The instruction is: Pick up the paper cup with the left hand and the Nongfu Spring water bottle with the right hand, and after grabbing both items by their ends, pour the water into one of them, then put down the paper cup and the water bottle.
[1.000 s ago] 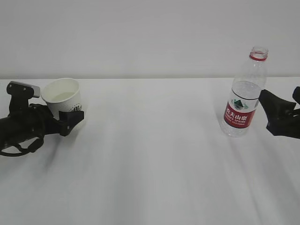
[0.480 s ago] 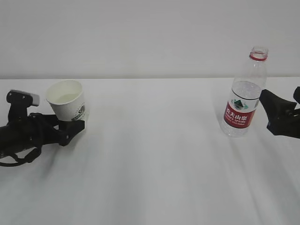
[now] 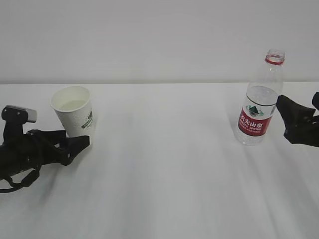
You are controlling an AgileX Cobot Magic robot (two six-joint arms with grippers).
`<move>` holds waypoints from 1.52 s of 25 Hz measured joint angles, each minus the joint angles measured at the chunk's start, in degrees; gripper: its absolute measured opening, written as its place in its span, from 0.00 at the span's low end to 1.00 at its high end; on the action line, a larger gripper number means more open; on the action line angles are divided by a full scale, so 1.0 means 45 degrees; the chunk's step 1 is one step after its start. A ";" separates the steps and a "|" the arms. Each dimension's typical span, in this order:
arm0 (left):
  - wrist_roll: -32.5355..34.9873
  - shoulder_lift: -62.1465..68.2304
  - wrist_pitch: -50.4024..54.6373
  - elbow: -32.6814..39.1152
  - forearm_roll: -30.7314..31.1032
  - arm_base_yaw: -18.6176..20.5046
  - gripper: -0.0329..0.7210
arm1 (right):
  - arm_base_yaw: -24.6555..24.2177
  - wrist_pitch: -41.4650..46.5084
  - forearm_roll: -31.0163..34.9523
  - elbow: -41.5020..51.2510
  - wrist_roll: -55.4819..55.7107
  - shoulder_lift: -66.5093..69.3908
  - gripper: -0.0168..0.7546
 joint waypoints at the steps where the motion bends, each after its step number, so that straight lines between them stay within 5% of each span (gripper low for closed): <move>1: 0.0000 0.0000 -0.0062 0.0079 0.0000 0.0000 0.93 | 0.0000 0.0000 0.0000 0.0000 -0.0009 0.0000 0.78; 19: 0.0291 -0.0023 -0.0585 0.0924 -0.0151 0.0000 0.88 | 0.0000 0.0000 0.0000 0.0000 -0.0067 0.0000 0.78; 31: 0.1960 -0.1043 -0.0585 0.0936 -0.3104 0.0000 0.84 | 0.0000 0.0000 0.0000 0.0000 -0.0087 0.0000 0.78; 38: 0.2130 -0.1695 -0.0585 0.0953 -0.3390 0.0000 0.83 | 0.0000 0.0000 0.0000 0.0000 -0.0087 0.0000 0.78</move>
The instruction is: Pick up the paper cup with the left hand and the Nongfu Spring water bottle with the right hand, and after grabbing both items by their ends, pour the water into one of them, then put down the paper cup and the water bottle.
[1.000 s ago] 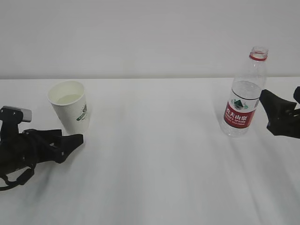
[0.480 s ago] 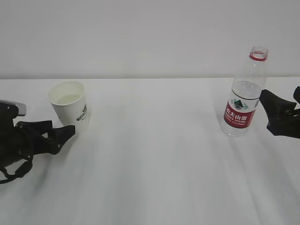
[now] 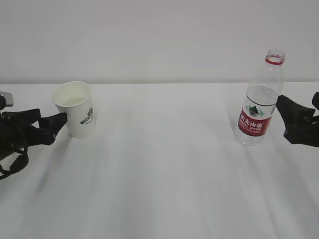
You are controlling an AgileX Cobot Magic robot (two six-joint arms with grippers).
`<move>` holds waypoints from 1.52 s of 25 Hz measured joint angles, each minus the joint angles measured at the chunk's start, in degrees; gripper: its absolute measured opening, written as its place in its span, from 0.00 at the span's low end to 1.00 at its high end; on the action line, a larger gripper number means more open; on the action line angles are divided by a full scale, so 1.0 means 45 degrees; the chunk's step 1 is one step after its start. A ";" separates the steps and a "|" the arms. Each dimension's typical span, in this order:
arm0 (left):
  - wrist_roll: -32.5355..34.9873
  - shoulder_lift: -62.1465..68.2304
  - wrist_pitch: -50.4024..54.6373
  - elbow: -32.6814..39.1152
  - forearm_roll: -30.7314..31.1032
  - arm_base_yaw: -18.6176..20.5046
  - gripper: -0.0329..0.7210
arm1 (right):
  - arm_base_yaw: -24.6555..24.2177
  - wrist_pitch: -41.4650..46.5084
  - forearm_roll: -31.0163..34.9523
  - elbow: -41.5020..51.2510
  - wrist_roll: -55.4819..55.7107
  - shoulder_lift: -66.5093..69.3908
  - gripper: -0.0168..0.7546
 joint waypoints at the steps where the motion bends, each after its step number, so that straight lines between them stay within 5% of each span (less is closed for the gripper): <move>1: 0.0000 -0.0083 0.0000 0.0000 0.0000 0.0000 0.83 | 0.0000 0.0000 0.0000 0.0000 0.0000 0.0000 0.78; 38: -0.0221 -0.4059 0.3274 0.0091 0.0735 0.0000 0.81 | 0.0000 0.0000 0.0000 0.0000 0.0000 0.0000 0.78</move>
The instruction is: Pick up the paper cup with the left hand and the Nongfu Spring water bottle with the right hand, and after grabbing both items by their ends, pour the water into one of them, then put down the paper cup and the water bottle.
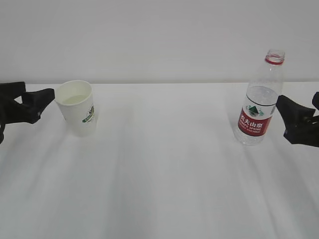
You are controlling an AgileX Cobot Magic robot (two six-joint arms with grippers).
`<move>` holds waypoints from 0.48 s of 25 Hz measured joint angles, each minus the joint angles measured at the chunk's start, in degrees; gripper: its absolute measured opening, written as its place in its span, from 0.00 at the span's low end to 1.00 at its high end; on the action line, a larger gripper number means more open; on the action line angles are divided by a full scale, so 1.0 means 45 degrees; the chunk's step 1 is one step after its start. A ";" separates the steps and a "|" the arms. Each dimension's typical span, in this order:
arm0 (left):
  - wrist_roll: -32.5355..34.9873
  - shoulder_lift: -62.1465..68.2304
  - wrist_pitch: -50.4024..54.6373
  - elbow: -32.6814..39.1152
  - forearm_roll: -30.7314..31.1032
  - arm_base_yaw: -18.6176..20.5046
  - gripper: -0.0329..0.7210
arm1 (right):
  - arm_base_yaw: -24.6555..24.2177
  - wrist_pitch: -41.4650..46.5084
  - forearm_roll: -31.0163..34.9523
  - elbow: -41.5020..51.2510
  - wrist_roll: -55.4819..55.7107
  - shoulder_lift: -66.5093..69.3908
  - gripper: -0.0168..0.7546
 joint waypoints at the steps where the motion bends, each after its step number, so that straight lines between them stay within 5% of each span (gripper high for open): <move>1: -0.0093 -0.0121 0.0181 0.0000 0.0000 0.0000 0.81 | 0.0000 0.0000 0.0000 0.0000 0.0000 0.0000 0.78; 12: -0.0499 -0.1209 0.1335 0.0000 0.0028 0.0000 0.81 | 0.0000 0.0387 0.0000 -0.0302 0.0187 0.0000 0.78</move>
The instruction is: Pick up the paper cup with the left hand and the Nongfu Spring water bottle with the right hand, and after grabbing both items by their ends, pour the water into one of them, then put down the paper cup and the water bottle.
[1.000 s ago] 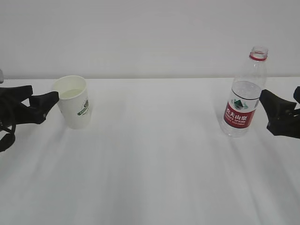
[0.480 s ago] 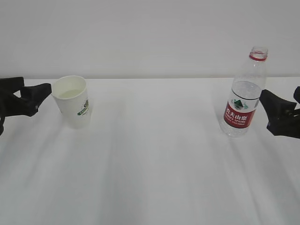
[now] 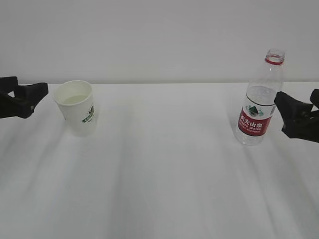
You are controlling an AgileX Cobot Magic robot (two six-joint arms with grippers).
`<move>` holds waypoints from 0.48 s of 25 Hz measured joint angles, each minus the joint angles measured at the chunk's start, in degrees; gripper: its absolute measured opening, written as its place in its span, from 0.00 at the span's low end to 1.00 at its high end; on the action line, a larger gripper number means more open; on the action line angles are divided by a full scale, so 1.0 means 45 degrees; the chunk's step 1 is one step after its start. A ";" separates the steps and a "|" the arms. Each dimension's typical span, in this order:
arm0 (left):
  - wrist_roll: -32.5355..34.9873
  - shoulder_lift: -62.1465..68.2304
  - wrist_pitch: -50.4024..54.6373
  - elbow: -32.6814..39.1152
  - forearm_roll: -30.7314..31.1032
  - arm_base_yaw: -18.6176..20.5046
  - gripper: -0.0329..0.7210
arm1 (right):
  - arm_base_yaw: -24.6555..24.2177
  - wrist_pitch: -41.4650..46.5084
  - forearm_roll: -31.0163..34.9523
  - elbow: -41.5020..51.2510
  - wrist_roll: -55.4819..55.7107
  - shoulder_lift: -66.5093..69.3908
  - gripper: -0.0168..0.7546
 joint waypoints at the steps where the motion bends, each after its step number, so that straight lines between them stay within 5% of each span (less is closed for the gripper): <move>1: -0.0019 -0.0094 0.0144 0.0000 0.0000 0.0000 0.81 | 0.0000 0.0085 0.0000 -0.0146 0.0010 0.0000 0.78; 12: -0.0147 -0.1057 0.0614 0.0042 0.0000 0.0000 0.80 | 0.0000 0.1848 0.0000 -0.1525 0.0067 0.0000 0.78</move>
